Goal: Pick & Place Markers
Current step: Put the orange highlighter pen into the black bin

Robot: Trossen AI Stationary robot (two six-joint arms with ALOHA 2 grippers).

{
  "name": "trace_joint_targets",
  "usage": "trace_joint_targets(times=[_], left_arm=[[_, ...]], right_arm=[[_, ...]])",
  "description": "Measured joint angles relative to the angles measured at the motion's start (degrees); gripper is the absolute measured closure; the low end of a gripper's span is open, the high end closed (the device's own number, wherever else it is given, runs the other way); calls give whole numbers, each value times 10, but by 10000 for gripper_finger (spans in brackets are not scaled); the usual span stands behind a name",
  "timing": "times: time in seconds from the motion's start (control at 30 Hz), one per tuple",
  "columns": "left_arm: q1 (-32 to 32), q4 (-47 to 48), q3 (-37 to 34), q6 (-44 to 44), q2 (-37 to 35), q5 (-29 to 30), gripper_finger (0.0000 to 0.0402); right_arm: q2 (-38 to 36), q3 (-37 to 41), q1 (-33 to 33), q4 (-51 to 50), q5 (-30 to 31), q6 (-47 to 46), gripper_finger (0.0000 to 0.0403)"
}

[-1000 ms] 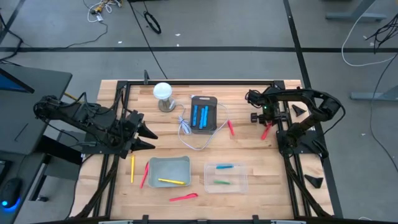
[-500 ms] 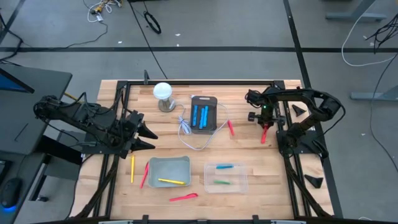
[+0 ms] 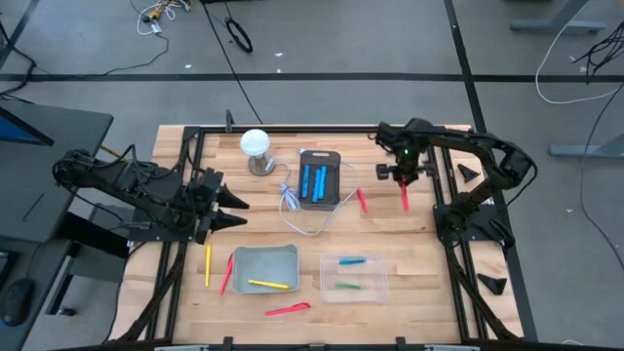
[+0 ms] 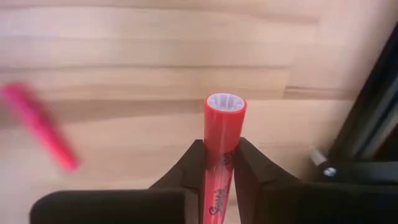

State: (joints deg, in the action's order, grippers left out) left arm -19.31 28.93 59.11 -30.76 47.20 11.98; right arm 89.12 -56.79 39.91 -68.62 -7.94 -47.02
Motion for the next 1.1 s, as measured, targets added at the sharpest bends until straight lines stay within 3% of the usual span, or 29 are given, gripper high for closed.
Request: trace_joint_targets(times=[0.3, 0.57, 0.83, 1.1], left_arm=[[0, -9, 0, 0, 0, 84, 181], [0, -50, 0, -1, 0, 155, 181], [0, -118, 0, 5, 1, 189, 181], [0, -168, 0, 23, 31, 196, 181]], right_arm=[[-1, -198, -58, -77, 4, 90, 354], [-1, -355, -148, -82, 4, 139, 353], [-2, -464, -249, 12, 4, 150, 353], [-2, -488, -323, 186, -39, 163, 354]])
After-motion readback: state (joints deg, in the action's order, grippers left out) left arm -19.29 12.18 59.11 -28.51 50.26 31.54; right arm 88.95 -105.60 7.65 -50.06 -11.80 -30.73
